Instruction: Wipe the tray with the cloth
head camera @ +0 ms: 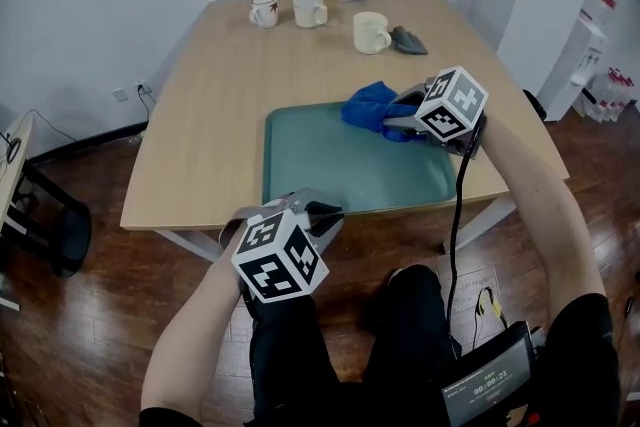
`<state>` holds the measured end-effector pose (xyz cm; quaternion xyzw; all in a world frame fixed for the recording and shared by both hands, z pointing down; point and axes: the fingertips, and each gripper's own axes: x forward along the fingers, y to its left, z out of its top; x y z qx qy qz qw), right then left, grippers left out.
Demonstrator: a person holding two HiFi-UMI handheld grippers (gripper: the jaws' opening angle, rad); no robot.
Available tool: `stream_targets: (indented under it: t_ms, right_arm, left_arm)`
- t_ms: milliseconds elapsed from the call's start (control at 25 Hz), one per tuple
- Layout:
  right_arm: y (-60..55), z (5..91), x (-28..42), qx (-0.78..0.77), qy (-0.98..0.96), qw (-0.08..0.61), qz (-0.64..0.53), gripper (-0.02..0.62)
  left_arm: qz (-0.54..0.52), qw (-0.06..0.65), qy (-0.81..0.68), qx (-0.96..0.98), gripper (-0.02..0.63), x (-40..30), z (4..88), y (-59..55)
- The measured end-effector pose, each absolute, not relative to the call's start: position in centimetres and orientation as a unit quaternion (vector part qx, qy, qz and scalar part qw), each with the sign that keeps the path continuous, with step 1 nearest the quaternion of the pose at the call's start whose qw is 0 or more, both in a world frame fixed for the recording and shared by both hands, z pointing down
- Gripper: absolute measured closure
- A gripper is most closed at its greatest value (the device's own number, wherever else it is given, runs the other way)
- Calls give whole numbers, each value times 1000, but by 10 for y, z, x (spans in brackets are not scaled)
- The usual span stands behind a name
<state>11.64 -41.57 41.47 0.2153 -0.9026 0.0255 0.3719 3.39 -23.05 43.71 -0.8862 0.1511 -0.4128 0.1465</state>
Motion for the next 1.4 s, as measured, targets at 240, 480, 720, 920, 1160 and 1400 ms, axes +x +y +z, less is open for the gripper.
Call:
stream_targets:
  t_ms: [240, 480, 720, 920, 1160, 1400]
  right_arm:
    - [-377, 419, 111, 188, -896, 401, 18, 489]
    - [-305, 423, 107, 125, -893, 433, 4, 489]
    - [-273, 425, 107, 92, -887, 452, -13, 489]
    - [-293, 422, 109, 99, -889, 447, -17, 489]
    - [-370, 419, 122, 186, -883, 431, -18, 488]
    - [-437, 416, 147, 252, -867, 429, -25, 485]
  left_arm:
    - [-417, 146, 157, -883, 578, 34, 440, -233]
    - [-421, 141, 159, -882, 577, 33, 443, -234]
    - [-420, 141, 160, -882, 577, 34, 442, -233]
    - [-418, 146, 159, -882, 577, 34, 441, -232]
    - [-416, 150, 156, -884, 578, 36, 436, -229]
    - [-414, 160, 158, -882, 578, 35, 434, -231]
